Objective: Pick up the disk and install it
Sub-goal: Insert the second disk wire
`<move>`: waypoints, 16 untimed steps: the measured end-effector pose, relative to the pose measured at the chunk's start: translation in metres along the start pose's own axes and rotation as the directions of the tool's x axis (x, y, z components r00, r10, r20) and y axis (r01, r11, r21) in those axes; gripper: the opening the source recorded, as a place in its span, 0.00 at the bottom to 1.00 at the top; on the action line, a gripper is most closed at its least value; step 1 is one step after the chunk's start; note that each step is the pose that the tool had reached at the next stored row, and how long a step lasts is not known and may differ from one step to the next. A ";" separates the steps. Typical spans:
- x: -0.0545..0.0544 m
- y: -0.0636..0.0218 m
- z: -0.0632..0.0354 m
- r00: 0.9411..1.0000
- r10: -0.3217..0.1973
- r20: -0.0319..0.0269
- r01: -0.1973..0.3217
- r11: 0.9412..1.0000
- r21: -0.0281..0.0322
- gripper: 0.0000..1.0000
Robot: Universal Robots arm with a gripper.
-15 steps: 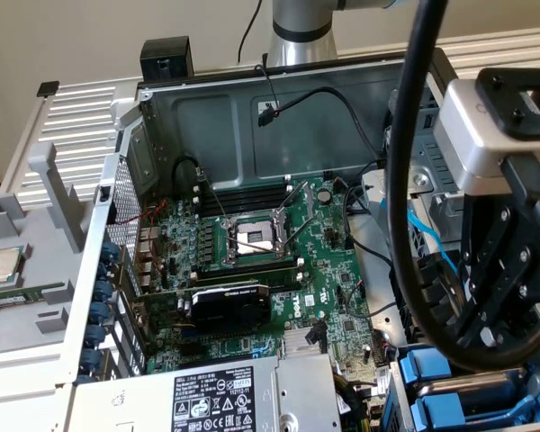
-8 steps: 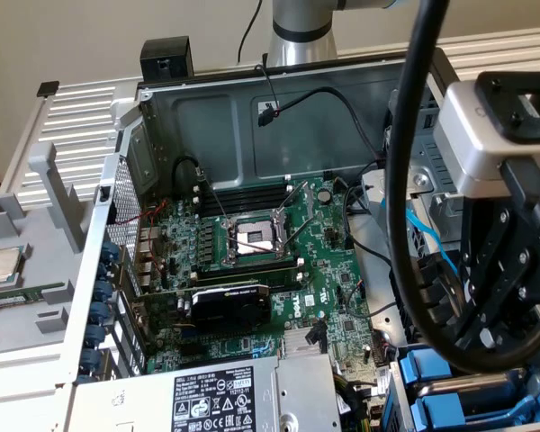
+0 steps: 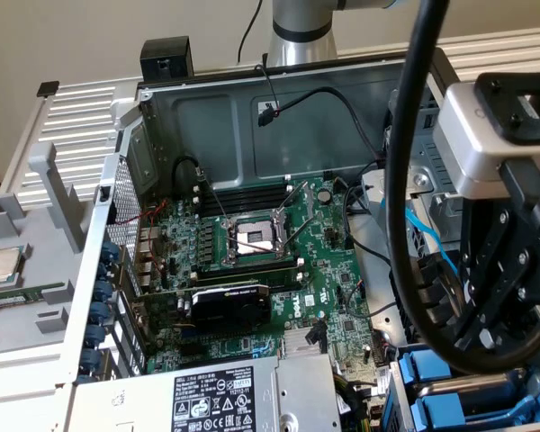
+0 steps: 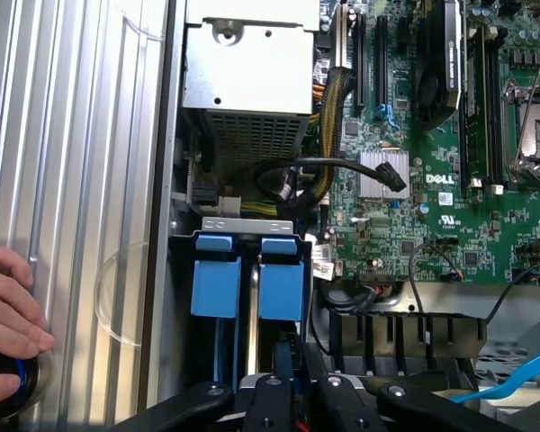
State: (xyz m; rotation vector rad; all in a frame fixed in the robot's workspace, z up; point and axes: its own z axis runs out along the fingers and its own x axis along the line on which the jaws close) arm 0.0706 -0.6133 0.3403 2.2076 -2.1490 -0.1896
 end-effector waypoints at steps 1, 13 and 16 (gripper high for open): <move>0.000 0.0000 0.0000 1.000 0.000 0.000 0.000 1.000 0.000 0.16; 0.000 0.0004 0.0001 1.000 0.000 0.000 0.000 1.000 0.000 0.16; 0.000 0.0004 0.0002 1.000 0.000 0.000 0.000 1.000 0.000 0.16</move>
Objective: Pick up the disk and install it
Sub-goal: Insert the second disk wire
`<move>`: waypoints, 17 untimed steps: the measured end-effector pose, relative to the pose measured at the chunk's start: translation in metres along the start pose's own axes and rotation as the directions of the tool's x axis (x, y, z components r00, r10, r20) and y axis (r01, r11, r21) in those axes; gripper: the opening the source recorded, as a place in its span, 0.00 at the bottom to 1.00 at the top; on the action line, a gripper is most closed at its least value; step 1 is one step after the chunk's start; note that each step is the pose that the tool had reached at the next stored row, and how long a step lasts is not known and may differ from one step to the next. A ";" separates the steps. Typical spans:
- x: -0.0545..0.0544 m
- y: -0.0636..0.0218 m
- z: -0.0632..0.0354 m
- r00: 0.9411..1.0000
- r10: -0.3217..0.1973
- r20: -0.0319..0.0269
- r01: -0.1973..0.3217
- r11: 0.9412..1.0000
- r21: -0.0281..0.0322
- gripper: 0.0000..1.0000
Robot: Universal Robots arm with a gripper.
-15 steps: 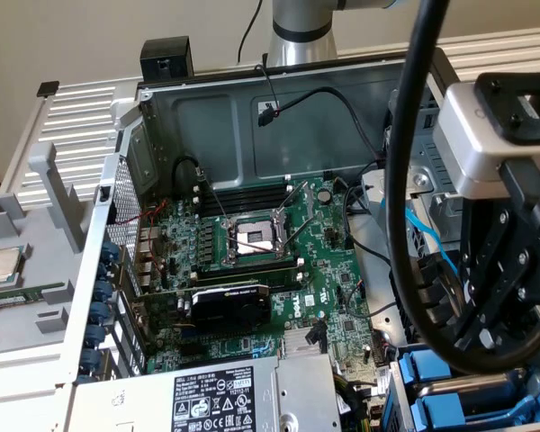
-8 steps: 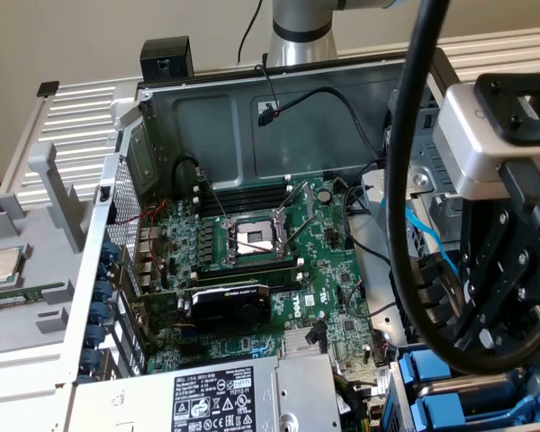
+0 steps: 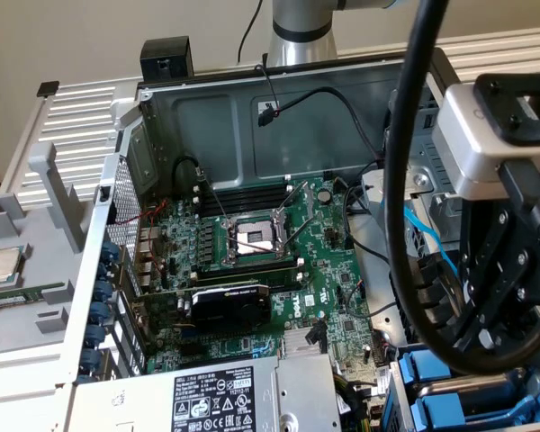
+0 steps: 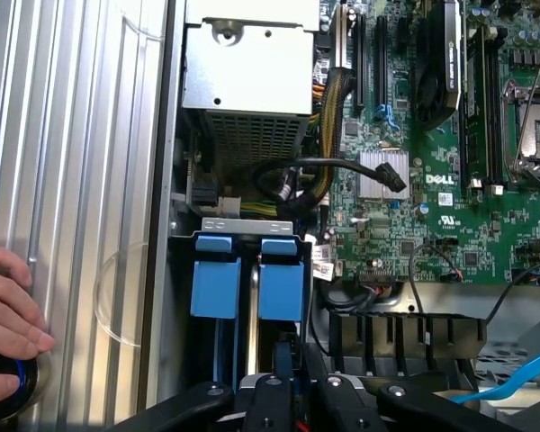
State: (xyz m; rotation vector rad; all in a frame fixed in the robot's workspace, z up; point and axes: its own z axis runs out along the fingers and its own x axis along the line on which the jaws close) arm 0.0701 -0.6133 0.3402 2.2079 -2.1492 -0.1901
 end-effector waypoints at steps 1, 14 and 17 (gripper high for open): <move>0.000 0.0001 0.0001 1.000 0.000 0.000 0.000 1.000 0.000 0.16; 0.000 -0.0004 0.0008 1.000 0.000 0.001 0.000 1.000 0.001 0.16; 0.000 -0.0010 0.0013 1.000 0.000 0.002 0.000 1.000 0.001 0.16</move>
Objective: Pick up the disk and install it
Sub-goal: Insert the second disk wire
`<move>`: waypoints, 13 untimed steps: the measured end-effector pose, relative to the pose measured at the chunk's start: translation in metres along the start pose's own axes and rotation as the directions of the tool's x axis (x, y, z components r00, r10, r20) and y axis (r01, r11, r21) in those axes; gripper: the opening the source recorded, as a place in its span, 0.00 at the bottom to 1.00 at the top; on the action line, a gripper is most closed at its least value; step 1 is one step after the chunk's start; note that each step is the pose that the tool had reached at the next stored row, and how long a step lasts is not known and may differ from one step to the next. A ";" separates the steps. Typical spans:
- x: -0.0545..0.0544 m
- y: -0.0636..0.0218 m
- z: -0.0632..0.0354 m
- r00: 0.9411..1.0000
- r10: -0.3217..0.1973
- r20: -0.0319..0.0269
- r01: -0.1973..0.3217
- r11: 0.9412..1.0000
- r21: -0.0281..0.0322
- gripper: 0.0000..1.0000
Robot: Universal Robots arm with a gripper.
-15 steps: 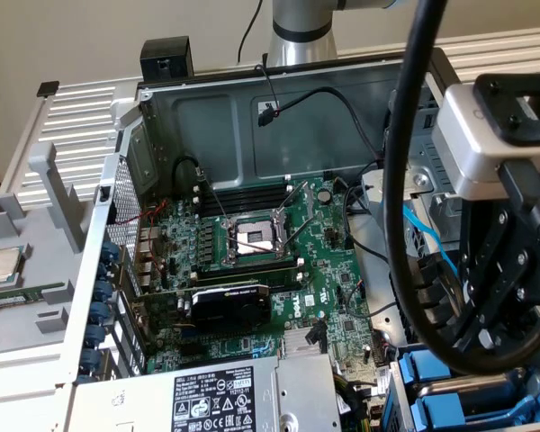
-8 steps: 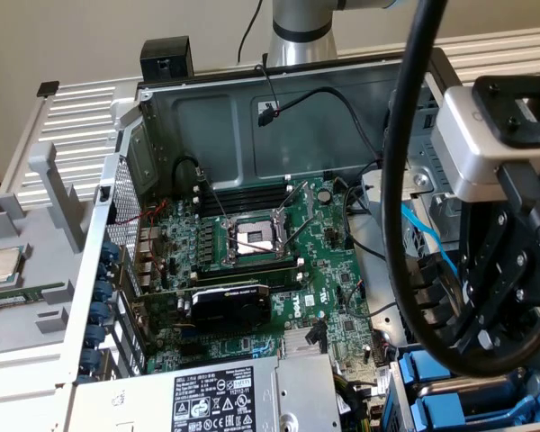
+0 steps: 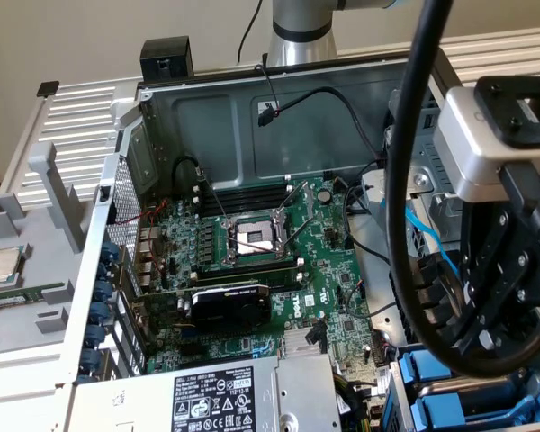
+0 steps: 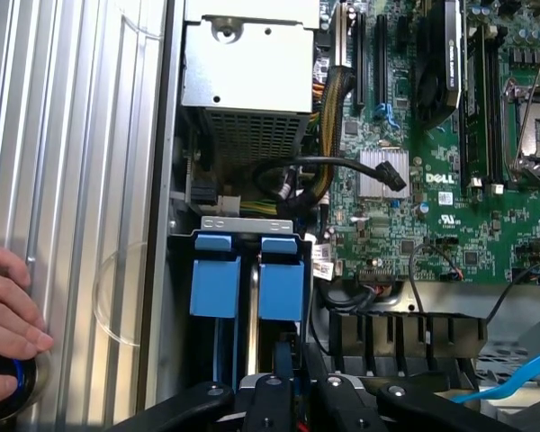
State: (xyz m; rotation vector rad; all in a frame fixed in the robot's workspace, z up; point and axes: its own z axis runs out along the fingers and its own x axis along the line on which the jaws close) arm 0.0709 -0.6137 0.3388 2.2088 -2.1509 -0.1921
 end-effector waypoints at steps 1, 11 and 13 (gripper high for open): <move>0.000 -0.0001 0.0003 1.000 0.000 0.001 0.000 1.000 0.000 0.16; 0.002 -0.0003 0.0026 1.000 -0.001 0.005 0.001 1.000 0.000 0.16; 0.002 -0.0004 0.0029 1.000 -0.001 0.005 0.001 1.000 0.000 0.16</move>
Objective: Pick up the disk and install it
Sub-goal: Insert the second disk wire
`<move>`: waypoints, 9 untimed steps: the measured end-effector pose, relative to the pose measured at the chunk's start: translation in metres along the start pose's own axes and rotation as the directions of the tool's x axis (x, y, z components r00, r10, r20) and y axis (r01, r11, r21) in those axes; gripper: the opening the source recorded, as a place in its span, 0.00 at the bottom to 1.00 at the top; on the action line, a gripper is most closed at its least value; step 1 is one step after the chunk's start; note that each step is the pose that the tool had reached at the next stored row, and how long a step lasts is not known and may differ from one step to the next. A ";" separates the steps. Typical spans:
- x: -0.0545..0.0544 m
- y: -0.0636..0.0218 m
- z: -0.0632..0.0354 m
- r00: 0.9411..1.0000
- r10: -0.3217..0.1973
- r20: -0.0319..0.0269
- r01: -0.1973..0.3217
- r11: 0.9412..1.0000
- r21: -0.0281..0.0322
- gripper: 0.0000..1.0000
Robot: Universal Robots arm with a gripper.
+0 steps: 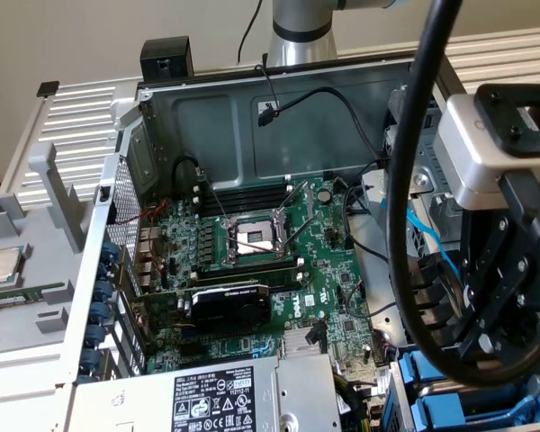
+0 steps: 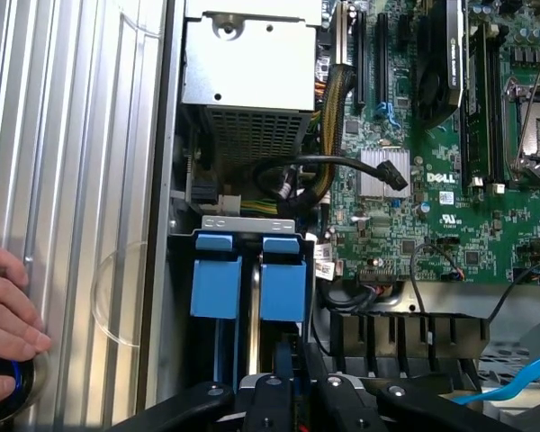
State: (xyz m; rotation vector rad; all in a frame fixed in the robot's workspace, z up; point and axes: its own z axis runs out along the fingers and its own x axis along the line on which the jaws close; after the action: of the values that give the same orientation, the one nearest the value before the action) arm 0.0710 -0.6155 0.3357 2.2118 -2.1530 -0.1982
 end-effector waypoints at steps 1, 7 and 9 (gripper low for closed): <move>0.000 0.0000 0.0001 1.000 0.000 0.000 0.000 1.000 0.000 0.16; 0.000 0.0000 0.0003 1.000 0.000 0.000 0.000 1.000 0.000 0.16; 0.000 -0.0001 0.0007 1.000 0.000 0.000 0.000 1.000 0.000 0.16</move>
State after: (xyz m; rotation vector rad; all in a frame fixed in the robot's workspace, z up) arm 0.0710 -0.6155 0.3350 2.2120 -2.1531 -0.1976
